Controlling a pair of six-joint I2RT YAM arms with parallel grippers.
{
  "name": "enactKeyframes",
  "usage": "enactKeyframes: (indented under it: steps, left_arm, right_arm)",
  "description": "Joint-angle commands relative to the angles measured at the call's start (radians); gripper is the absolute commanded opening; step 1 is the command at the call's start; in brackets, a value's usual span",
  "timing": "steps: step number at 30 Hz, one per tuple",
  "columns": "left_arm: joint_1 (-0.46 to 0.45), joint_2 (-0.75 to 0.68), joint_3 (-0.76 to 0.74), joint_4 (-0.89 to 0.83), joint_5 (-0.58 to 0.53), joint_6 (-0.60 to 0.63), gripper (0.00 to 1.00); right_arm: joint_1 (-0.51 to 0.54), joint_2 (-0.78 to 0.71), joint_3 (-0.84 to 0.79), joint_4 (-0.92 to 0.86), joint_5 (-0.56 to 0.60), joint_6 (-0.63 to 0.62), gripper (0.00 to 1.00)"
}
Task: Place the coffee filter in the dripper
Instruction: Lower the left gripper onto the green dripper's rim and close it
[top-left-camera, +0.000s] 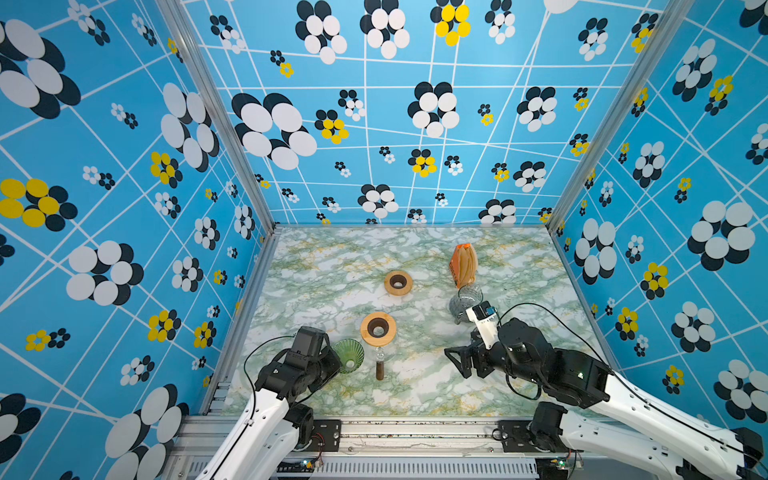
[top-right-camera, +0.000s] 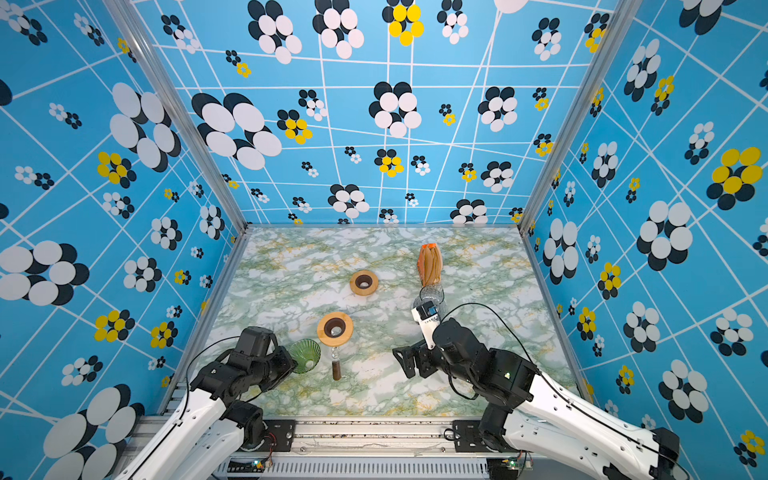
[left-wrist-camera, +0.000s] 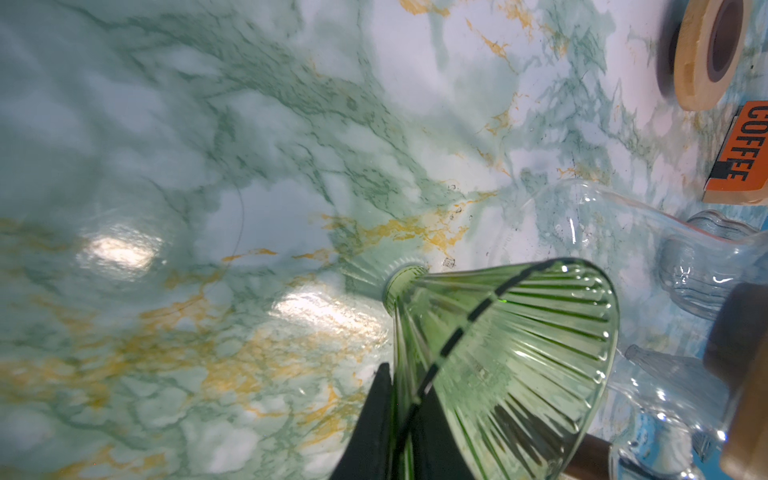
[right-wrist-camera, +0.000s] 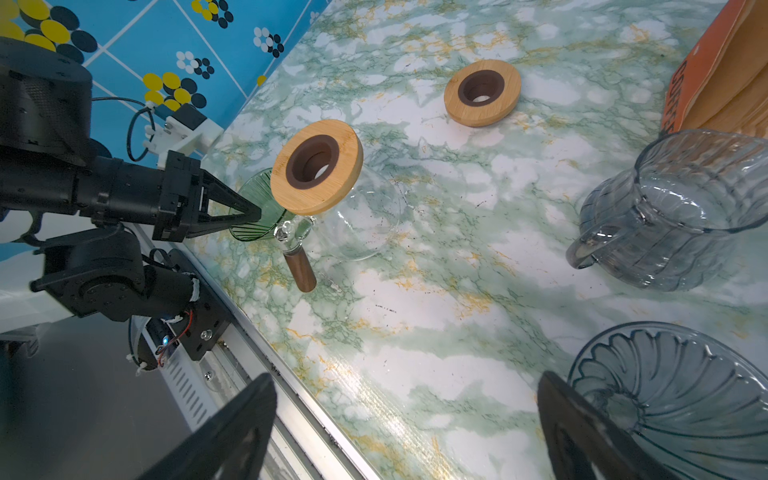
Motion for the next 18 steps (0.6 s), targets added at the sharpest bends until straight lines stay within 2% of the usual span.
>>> enactKeyframes:
  steps: [1,10,18]
  left_arm:
    - [0.009,-0.003,0.022,-0.031,-0.005,0.008,0.13]
    - [0.009,-0.029,0.035,-0.049,-0.024,-0.006,0.11]
    - [0.009,-0.028,0.139,-0.133,-0.095,0.019,0.1]
  right_arm:
    - [-0.006,0.003,-0.009,0.019,0.015,-0.001,0.99]
    - [-0.008,0.012,-0.004,0.018,0.013,-0.006,0.99]
    - [-0.008,0.009,-0.001,0.02,0.011,-0.009,0.99]
